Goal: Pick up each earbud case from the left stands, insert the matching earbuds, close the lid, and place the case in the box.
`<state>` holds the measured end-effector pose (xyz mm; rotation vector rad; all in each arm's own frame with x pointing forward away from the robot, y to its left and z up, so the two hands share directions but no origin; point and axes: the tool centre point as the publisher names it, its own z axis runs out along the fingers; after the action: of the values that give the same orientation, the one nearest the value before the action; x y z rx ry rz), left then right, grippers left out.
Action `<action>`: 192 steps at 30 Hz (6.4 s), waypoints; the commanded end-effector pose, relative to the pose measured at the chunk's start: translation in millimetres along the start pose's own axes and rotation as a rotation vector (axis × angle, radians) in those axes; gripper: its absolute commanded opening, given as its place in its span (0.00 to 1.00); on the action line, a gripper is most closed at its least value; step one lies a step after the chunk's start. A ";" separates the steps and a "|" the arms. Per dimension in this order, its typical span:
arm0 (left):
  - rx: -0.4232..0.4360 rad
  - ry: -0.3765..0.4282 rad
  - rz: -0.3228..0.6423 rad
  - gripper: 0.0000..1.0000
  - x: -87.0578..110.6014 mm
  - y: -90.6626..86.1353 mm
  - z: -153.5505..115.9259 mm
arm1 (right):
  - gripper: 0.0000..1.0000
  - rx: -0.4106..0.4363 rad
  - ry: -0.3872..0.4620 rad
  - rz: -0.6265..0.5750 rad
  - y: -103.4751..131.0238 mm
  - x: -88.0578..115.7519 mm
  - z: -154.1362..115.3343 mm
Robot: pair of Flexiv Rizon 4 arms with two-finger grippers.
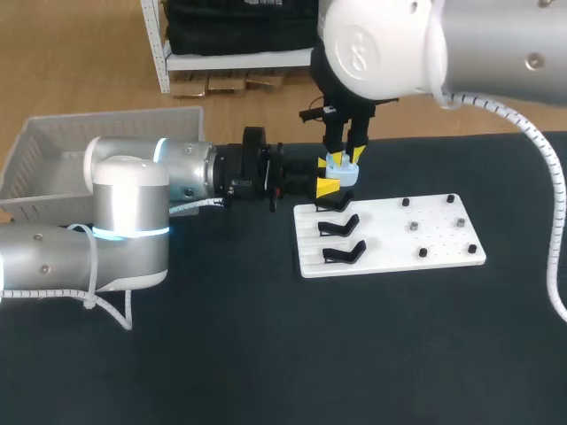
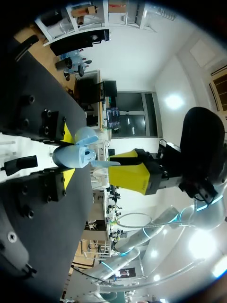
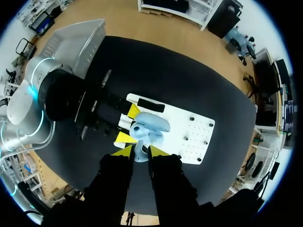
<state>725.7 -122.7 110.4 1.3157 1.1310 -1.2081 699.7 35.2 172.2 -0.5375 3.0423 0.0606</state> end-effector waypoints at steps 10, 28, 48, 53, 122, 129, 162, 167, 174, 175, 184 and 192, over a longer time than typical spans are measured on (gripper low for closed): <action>0.002 -0.002 0.002 0.00 1.2 1.5 0.3 | 0.00 0.005 0.019 -0.010 1.5 -13.2 4.9; 0.002 -0.002 0.002 0.00 1.2 1.5 0.3 | 0.00 0.012 0.034 -0.013 2.4 -15.3 9.5; 0.002 -0.002 0.002 0.00 1.2 1.5 0.3 | 0.00 0.017 0.037 -0.015 6.7 -14.5 7.7; 0.002 -0.002 0.002 0.00 1.2 1.5 0.3 | 0.00 0.020 0.044 -0.012 5.7 -14.8 9.8; 0.002 -0.002 0.002 0.00 1.2 1.5 0.3 | 0.00 0.029 0.056 -0.013 2.8 -16.1 10.4; 0.002 -0.002 0.002 0.00 1.2 1.5 0.3 | 0.00 0.029 0.053 -0.013 2.7 -17.1 10.0; 0.002 -0.002 0.002 0.00 1.2 1.5 0.3 | 0.00 0.028 0.033 0.000 -0.6 -17.1 3.9; 0.002 -0.002 0.002 0.00 1.2 1.5 0.3 | 0.00 0.020 0.027 -0.004 0.6 -15.1 3.9; 0.002 -0.002 0.002 0.00 1.2 1.5 0.3 | 0.00 0.008 0.020 -0.011 3.7 -10.9 -0.1; 0.002 -0.002 0.002 0.00 1.2 1.5 0.3 | 0.00 0.007 0.020 -0.012 3.9 -10.5 -0.7; 0.002 -0.002 0.002 0.00 1.2 1.5 0.3 | 0.00 -0.007 0.015 -0.005 2.3 -8.1 2.0; 0.002 -0.002 0.002 0.00 1.2 1.5 0.3 | 0.00 -0.019 0.006 -0.003 2.3 -9.6 4.4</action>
<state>726.0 -122.8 110.2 1.3160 1.1307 -1.2086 711.8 43.4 169.8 -0.5503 3.0604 0.0845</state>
